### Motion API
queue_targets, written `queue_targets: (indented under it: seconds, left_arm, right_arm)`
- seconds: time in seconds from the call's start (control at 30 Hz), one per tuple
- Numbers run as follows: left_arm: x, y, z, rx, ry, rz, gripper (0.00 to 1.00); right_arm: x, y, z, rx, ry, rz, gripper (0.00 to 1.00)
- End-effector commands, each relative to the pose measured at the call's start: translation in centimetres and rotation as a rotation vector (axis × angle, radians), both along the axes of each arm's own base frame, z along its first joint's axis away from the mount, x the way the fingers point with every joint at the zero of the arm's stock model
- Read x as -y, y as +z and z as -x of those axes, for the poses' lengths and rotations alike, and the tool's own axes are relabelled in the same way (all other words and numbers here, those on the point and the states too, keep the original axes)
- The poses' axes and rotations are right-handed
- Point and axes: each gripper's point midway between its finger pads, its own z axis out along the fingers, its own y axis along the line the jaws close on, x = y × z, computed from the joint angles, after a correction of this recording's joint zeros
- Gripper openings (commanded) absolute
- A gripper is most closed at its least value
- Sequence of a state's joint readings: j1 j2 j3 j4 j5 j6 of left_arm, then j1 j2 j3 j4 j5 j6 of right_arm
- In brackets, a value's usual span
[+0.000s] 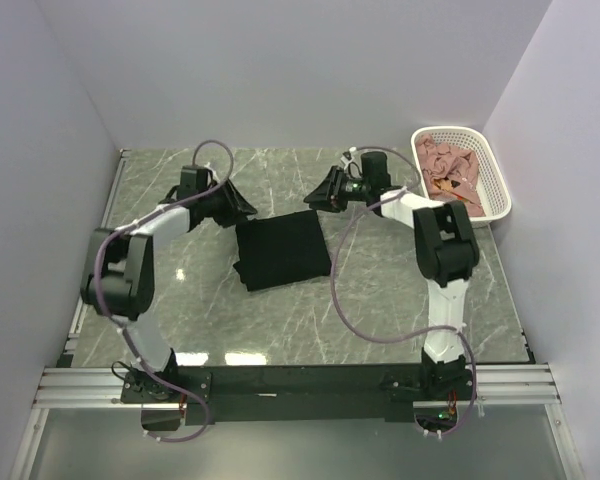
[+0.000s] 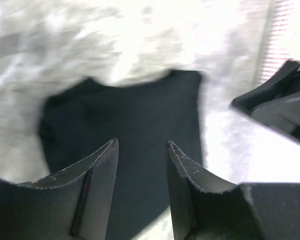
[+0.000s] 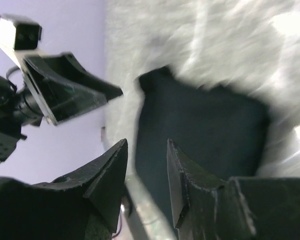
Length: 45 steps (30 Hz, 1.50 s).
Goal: Fold and stack the t-shirts
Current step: Fold the tshirt
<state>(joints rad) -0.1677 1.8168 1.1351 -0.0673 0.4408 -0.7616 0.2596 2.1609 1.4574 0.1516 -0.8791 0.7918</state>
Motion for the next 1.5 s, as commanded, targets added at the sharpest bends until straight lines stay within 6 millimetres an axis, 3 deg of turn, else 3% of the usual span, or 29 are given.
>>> queue_targets:
  seconds: [0.0, 0.03, 0.07, 0.13, 0.17, 0.23, 0.3, 0.33, 0.4, 0.43, 0.5, 0.53, 0.67, 0.7, 0.8, 0.9, 1.03, 1.1, 1.33, 1.47]
  left_arm:
    - [1.4, 7.6, 1.0, 0.159, -0.026, 0.032, 0.48]
    - [1.8, 9.0, 1.8, 0.187, -0.03, 0.039, 0.48]
    - [3.1, 8.4, 3.4, 0.162, -0.053, 0.047, 0.48]
    - [4.3, 9.2, 5.2, 0.181, -0.083, 0.078, 0.47]
    - [5.2, 7.5, 7.1, 0.129, -0.098, 0.093, 0.45]
    - [5.4, 5.3, 9.3, 0.087, -0.107, 0.092, 0.41]
    - [5.9, 3.9, 10.6, 0.066, -0.11, 0.097, 0.37]
    - [5.6, 1.6, 12.0, 0.014, -0.112, 0.095, 0.36]
    - [5.8, 0.3, 12.7, 0.0, -0.113, 0.132, 0.32]
    - [5.5, -2.0, 13.9, -0.057, -0.11, 0.13, 0.3]
    - [5.2, -4.3, 14.6, -0.12, -0.088, 0.127, 0.27]
    - [4.7, -5.8, 15.5, -0.164, -0.069, 0.122, 0.26]
    - [3.0, -8.4, 17.0, -0.235, -0.016, 0.132, 0.25]
    - [2.6, -8.5, 17.2, -0.244, -0.007, 0.129, 0.25]
    - [1.3, -8.7, 17.8, -0.251, 0.01, 0.093, 0.25]
    - [0.9, -7.9, 17.7, -0.221, 0.009, 0.063, 0.25]
    - [0.8, -6.6, 17.2, -0.187, 0.006, 0.051, 0.26]
    - [0.7, -6.3, 17.0, -0.176, 0.009, 0.042, 0.26]
    - [0.2, -7.8, 18.0, -0.216, 0.009, 0.019, 0.26]
    - [-0.3, -7.6, 18.0, -0.204, 0.012, 0.003, 0.26]
  right_arm:
    - [-0.8, 7.3, 3.0, 0.137, 0.029, -0.065, 0.44]
    - [-1.1, 7.8, 3.8, 0.153, 0.036, -0.079, 0.43]
    - [-1.6, 8.0, 5.9, 0.13, 0.054, -0.095, 0.42]
    - [-2.5, 8.6, 7.8, 0.146, 0.079, -0.125, 0.38]
    - [-3.2, 8.1, 9.6, 0.115, 0.097, -0.131, 0.38]
    - [-4.1, 7.1, 11.0, 0.099, 0.119, -0.126, 0.36]
    - [-5.3, 5.4, 12.6, 0.068, 0.149, -0.118, 0.34]
    - [-5.7, 4.0, 13.0, 0.041, 0.156, -0.114, 0.33]
    - [-6.4, 2.0, 13.8, 0.001, 0.17, -0.115, 0.33]
    - [-6.6, -0.1, 13.9, -0.041, 0.171, -0.102, 0.3]
    - [-6.6, -2.1, 14.4, -0.089, 0.17, -0.118, 0.27]
    - [-6.3, -4.5, 14.9, -0.144, 0.165, -0.105, 0.27]
    - [-5.3, -8.3, 15.5, -0.2, 0.15, -0.041, 0.25]
    - [-4.9, -8.9, 15.8, -0.225, 0.147, -0.019, 0.25]
    - [-3.8, -7.5, 15.8, -0.192, 0.14, -0.024, 0.25]
    - [-2.7, -3.8, 15.1, -0.11, 0.125, -0.035, 0.25]
    - [-2.0, -1.7, 15.1, -0.033, 0.151, -0.029, 0.25]
    - [-1.8, -2.2, 15.6, -0.037, 0.173, -0.024, 0.25]
    - [0.7, -8.8, 17.2, -0.167, 0.115, -0.065, 0.23]
    - [1.5, -9.7, 17.3, -0.152, 0.112, -0.015, 0.22]
